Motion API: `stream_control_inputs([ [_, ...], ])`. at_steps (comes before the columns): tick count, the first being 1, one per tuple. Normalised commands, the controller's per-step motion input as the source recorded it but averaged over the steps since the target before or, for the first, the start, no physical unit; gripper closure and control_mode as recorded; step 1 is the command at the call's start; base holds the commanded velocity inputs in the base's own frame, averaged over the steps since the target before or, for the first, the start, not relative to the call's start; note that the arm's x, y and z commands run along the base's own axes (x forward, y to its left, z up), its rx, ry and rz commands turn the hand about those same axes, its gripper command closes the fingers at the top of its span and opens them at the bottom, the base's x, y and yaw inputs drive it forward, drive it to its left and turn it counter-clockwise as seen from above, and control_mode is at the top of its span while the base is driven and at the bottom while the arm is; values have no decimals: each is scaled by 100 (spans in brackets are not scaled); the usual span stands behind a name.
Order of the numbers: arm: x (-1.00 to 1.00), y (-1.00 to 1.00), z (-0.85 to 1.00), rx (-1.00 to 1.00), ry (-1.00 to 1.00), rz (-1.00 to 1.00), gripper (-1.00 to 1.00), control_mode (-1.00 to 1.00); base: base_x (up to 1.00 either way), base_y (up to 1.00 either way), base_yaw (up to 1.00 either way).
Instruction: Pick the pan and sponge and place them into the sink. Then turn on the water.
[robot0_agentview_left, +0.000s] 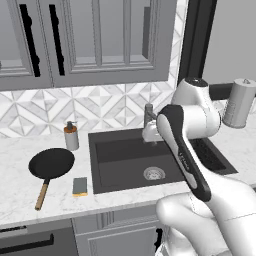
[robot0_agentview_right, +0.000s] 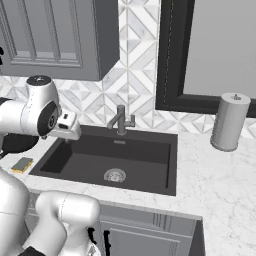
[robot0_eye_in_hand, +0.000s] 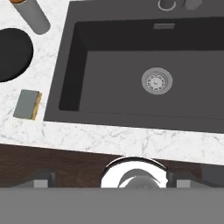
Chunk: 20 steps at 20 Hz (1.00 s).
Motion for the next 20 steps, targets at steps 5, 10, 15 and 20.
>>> stream_control_inputs([
  [5, -36, 73, -17, 0, 0, 0, -100, -100, 0, 0, 0],
  [10, -12, 98, -13, 0, 5, 0, -100, -100, 0, 0, 0],
  [15, -11, 82, -8, 0, 0, 0, -100, -100, 0, 0, 0],
  [20, -5, 74, -6, -1, 0, 0, -100, -100, 0, 0, 0],
])
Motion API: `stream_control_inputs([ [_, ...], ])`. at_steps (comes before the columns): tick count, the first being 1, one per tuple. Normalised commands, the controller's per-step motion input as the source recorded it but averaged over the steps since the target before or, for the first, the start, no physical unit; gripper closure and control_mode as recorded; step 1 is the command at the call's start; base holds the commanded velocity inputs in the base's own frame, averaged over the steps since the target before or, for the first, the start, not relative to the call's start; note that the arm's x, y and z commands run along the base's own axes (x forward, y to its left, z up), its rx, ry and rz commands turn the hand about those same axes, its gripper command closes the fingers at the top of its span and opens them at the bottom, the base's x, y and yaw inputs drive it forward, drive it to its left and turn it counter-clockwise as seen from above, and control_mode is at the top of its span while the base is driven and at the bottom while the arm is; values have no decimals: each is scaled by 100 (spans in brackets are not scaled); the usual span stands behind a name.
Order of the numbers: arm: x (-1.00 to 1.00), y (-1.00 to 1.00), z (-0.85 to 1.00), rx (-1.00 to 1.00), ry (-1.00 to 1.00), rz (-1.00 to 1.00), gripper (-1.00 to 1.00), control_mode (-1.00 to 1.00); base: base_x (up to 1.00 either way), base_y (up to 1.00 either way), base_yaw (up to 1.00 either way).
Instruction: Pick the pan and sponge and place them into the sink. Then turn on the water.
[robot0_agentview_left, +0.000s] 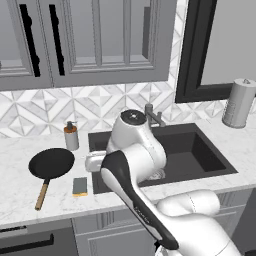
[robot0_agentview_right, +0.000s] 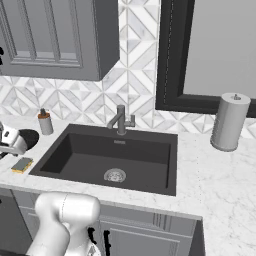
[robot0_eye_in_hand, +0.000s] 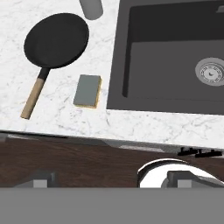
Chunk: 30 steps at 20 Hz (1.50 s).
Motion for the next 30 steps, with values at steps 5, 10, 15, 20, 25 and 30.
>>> stream_control_inputs([
  [5, 0, 80, -7, -4, 0, 0, -100, -100, 0, 0, 0],
  [10, 0, 78, -5, -5, 0, -1, -100, -100, 0, 0, 0],
  [15, 24, 58, -22, -3, 9, -3, -100, -100, 0, 0, 0],
  [20, 39, 40, -34, 0, 14, -2, -100, -100, 0, 0, 0],
  [25, 39, 43, -37, -1, 9, -2, -100, -100, 0, 0, 0],
  [30, 37, 31, -46, -2, 2, -2, -100, -100, 0, 0, 0],
])
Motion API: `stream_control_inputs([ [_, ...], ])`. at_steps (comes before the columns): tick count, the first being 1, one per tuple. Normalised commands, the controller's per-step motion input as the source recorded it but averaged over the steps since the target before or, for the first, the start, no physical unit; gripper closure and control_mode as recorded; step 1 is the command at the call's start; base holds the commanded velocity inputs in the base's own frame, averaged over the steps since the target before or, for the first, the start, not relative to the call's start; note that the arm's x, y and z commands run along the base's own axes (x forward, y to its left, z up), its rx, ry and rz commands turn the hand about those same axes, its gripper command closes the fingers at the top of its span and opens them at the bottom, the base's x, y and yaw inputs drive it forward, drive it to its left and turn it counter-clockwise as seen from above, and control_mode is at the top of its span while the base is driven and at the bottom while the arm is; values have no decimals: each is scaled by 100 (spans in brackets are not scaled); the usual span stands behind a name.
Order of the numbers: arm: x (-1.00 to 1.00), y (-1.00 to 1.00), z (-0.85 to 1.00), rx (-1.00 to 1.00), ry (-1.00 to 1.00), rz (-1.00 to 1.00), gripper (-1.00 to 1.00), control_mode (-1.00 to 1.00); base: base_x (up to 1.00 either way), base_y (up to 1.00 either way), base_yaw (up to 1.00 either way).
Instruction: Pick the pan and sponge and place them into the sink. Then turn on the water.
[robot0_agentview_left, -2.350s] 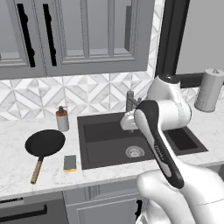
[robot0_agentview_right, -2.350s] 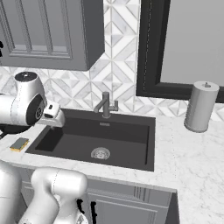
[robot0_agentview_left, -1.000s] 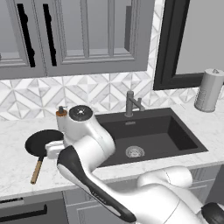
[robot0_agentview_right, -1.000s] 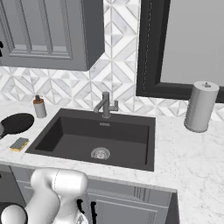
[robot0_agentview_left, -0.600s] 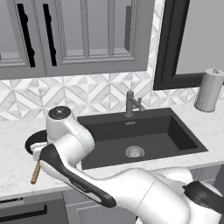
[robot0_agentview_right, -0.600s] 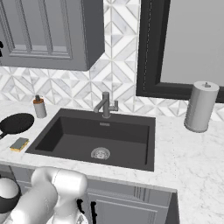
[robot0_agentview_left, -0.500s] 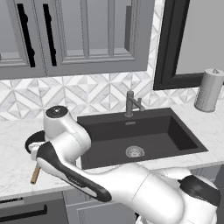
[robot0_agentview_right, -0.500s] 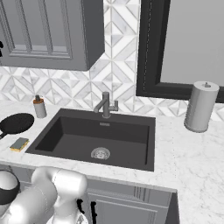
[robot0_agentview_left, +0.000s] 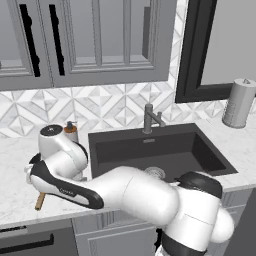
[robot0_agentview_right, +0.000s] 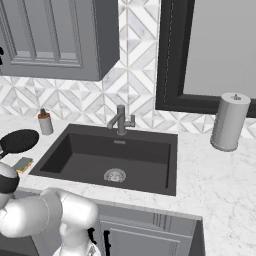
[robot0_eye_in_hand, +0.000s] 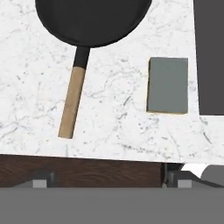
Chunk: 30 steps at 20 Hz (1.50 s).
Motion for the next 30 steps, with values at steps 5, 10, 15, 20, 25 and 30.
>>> stream_control_inputs([
  [5, 34, 21, -40, 0, 1, -3, -100, -100, 0, 0, 0],
  [10, 34, 26, -39, -1, 3, -3, -100, -100, 0, 0, 0],
  [15, 36, 29, -34, -3, 5, -2, -100, -100, 0, 0, 0],
  [20, 37, 27, -27, -4, 8, -1, -100, -100, 0, 0, 0],
  [25, 30, 17, -26, -1, 5, -1, -100, -100, 0, 0, 0],
  [30, 12, 19, -32, -2, 0, -1, -100, -100, 0, 0, 0],
])
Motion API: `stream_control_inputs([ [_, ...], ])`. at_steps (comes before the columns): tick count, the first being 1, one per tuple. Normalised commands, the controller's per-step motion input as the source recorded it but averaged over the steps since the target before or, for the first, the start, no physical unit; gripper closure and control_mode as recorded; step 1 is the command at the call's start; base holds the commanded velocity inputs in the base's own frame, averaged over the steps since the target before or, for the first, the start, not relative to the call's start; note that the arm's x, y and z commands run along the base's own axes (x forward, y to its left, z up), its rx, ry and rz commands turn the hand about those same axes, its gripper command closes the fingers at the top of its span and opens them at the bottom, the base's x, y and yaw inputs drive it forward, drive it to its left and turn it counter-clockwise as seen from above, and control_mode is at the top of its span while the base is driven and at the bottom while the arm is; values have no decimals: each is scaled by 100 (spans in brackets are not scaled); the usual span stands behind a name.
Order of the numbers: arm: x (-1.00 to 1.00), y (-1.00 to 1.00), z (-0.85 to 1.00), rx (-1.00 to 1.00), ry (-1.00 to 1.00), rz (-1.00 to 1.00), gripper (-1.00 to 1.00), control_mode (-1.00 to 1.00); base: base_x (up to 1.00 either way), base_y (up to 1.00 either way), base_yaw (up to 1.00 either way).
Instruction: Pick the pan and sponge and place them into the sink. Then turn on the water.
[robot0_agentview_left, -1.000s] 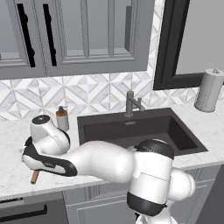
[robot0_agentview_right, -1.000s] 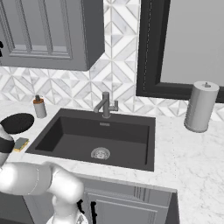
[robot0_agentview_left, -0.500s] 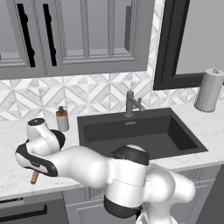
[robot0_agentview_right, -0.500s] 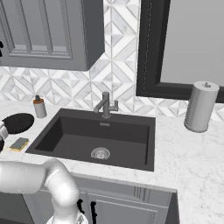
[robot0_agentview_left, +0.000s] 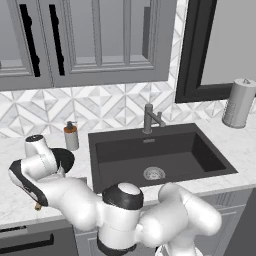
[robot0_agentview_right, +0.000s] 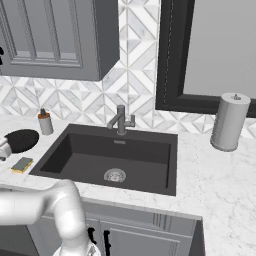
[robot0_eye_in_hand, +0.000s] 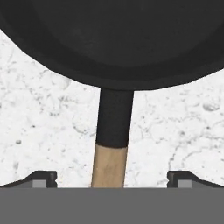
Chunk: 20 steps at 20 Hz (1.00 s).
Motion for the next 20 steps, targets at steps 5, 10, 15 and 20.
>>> stream_control_inputs([
  [5, 0, 6, -45, -1, -1, -1, -100, -100, 0, 0, 0],
  [10, 0, -6, -54, 0, -6, -4, -100, -100, 0, 0, 0],
  [15, -4, -28, -59, 3, -9, -9, 100, -100, 0, 0, 0],
  [20, -1, -12, -52, 0, -6, -9, 100, -100, 0, 0, 0],
])
